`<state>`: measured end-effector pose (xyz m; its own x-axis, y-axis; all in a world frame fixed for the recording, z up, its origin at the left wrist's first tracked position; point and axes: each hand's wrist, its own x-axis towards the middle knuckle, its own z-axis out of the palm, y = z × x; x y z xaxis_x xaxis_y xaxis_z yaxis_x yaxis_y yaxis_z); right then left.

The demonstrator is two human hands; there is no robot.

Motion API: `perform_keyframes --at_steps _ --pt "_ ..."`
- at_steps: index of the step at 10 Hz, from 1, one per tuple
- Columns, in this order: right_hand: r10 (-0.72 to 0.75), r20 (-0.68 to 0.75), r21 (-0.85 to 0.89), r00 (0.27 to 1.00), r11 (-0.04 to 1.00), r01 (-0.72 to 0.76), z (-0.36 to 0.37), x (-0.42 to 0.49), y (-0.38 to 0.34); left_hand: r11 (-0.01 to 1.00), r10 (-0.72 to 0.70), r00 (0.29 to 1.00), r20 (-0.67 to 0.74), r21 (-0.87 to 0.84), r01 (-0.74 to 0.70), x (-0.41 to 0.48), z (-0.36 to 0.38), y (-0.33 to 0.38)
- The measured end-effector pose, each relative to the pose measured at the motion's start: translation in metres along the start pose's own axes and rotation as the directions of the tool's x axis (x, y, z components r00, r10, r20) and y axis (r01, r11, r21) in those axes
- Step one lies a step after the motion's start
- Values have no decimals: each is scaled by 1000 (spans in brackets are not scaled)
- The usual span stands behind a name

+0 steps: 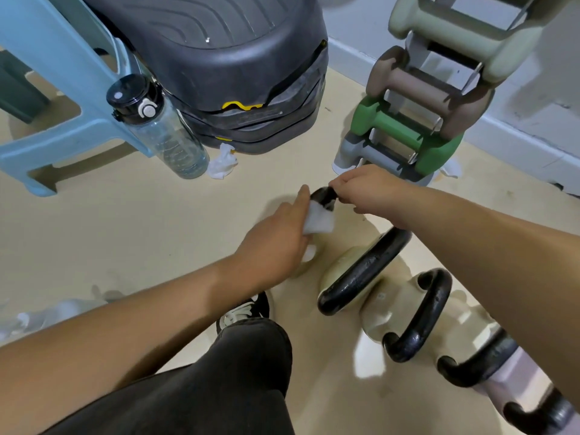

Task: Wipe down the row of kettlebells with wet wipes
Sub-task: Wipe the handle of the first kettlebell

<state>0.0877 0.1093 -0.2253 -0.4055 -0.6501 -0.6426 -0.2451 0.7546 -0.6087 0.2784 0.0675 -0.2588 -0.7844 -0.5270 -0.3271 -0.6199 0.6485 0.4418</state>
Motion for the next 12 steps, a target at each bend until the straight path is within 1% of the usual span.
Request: perform_keyframes --at_steps 1,2,3,4,5,6,7,8,9,10,11,12 --pt "30 72 -55 997 998 -26 -3 0 -1 996 1 1000 -8 94 0 -24 -2 -8" --pt "29 114 -50 993 998 -24 -5 0 3 957 -36 999 7 287 33 -13 -6 0" --pt "95 160 177 983 976 -123 -9 -3 8 888 -200 976 89 438 142 61 -31 43" --pt "150 99 212 984 963 -168 -10 0 11 865 -182 967 176 496 72 87 -30 63" --pt "180 -69 187 981 969 -164 -3 4 10 857 -219 940 261 512 58 99 -33 71" --pt "126 -69 140 990 983 -116 1 7 7 899 -168 967 190 431 72 85 -31 61" --pt "79 -24 72 997 994 -77 5 7 -5 980 -85 995 60 185 73 35 -14 26" --pt "3 1 20 1000 1000 -3 6 5 -12 997 -78 997 8 -15 78 -13 0 -7" --pt "-156 36 -143 987 977 160 7 -3 -15 983 -78 995 -67 -169 66 -55 15 -26" --pt "-247 68 -284 967 924 256 8 -11 -17 991 -68 986 -152 -123 49 -42 19 -25" --pt "-372 91 -543 924 759 359 4 -11 -19 999 -30 982 -184 -31 25 -17 12 -31" --pt "-398 131 -588 908 706 394 2 -9 -19 998 -36 985 -171 -62 26 -8 3 -41"
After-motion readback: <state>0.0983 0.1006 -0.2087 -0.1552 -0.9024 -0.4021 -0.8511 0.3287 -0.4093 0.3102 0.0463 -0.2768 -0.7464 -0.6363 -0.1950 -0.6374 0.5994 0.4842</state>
